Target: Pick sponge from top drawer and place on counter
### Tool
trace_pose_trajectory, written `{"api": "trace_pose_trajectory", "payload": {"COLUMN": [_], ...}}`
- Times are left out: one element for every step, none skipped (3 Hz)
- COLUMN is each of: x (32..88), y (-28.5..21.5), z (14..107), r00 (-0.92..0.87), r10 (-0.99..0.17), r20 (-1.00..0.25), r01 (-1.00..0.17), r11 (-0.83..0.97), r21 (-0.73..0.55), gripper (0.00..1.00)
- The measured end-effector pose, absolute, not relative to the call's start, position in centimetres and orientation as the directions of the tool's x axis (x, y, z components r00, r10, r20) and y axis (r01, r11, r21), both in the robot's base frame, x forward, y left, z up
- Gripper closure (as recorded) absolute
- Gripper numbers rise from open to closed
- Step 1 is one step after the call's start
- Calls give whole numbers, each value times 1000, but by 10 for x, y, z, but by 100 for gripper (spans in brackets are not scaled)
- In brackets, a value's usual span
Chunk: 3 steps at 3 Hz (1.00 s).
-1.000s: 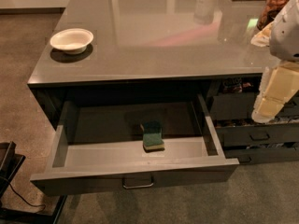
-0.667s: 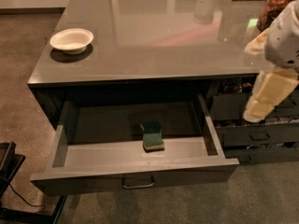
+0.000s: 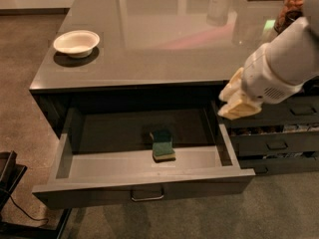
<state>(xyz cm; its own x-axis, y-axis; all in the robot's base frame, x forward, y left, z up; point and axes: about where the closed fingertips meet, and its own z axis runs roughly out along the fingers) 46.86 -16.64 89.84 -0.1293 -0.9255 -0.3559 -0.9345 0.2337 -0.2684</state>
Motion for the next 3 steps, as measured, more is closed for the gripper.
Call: {"api": "trace_pose_trajectory", "payload": {"x": [488,515,514], "y": [-141,-116,-117], "z": [856,815,811], "r00": [-85,-66,-66], "r10": [-911,-889,-890], "r20": [-403,-454,-451], "r01": [-938,-933,-935], "r11": [209,216,213], "r21": [-275,-287,-284], "gripper": [82,100,100]}}
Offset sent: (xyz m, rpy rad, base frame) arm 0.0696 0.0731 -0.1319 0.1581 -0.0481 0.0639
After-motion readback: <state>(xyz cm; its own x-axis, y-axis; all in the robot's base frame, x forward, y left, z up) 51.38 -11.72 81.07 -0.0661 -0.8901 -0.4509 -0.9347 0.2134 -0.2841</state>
